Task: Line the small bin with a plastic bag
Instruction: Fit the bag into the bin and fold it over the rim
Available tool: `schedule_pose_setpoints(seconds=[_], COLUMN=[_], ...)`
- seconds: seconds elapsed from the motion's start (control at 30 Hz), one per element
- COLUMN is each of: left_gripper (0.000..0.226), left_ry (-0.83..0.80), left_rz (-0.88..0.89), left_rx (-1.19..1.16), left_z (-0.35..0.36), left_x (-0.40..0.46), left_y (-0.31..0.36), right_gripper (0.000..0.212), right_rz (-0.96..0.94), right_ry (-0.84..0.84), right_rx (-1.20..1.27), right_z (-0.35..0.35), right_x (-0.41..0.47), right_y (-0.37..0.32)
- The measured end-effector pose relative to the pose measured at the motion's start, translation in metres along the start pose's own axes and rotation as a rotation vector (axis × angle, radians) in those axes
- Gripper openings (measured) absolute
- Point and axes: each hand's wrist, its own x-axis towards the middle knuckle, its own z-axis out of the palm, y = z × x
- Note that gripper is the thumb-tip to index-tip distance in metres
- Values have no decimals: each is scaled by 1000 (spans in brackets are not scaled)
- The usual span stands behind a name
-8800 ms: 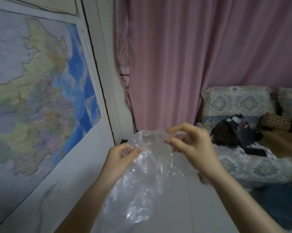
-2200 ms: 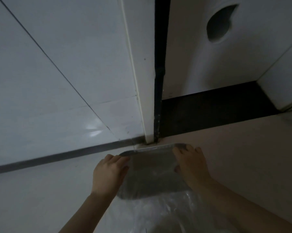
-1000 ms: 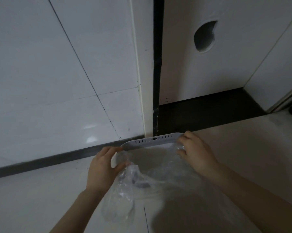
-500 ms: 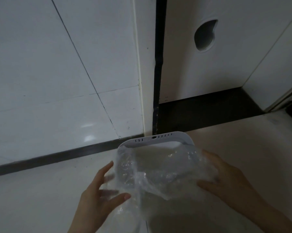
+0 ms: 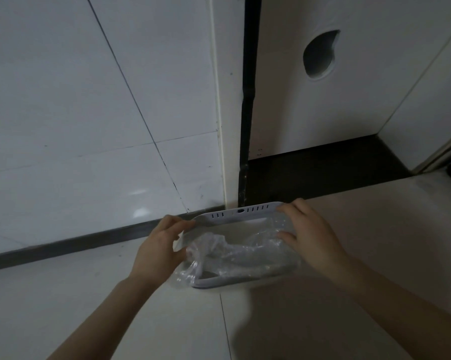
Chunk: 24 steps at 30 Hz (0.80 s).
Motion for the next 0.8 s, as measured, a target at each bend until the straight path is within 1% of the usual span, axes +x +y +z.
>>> schedule_pose_setpoints(seconds=[0.07,0.2,0.27,0.33,0.37,0.43,0.47,0.5,0.53,0.6,0.7,0.73,0.8], left_gripper=[52,45,36,26,28,53,65,72,75,70,50,43,28], left_ry=[12,33,85,181,187,97,39,-2,-8,49,120,135,163], left_rz=[11,-7,-34,-140,-215,-350,-400,-436,-454,-451,-377,-330,-194], left_rx=[18,8,-115,-347,-461,-596,-615,-624,-625,-635,-700,-686,-562], left_z=[3,3,-2,-12,-16,-18,-17,-14,-11,-6,-5,-6,-8], left_x=[-1,-8,-13,-23,-28,-42,-48,-53,-57,-59,-61,-62,-67], left_y=[-6,-10,-4,5,9,15,16,19,21,25,22,20,15], right_gripper=[48,49,48,44,42,41,43,47,53,59,58,58,58], right_rz=[-13,-4,8,7,-6,-41,-49,-44,-33,-21,-52,-64,-74], right_ry=[-22,-58,-6,89,116,95,55,12,-22,-56,-57,-50,-32], right_rx=[-33,-131,-64,61,106,132,127,120,118,143,168,157,155], right_z=[7,12,5,-7,-14,-22,-23,-22,-20,-13,-3,0,5], right_x=[-1,-5,-9,-16,-20,-32,-38,-44,-49,-58,-66,-68,-72], right_y=[2,10,11,13,14,19,22,26,28,30,30,31,34])
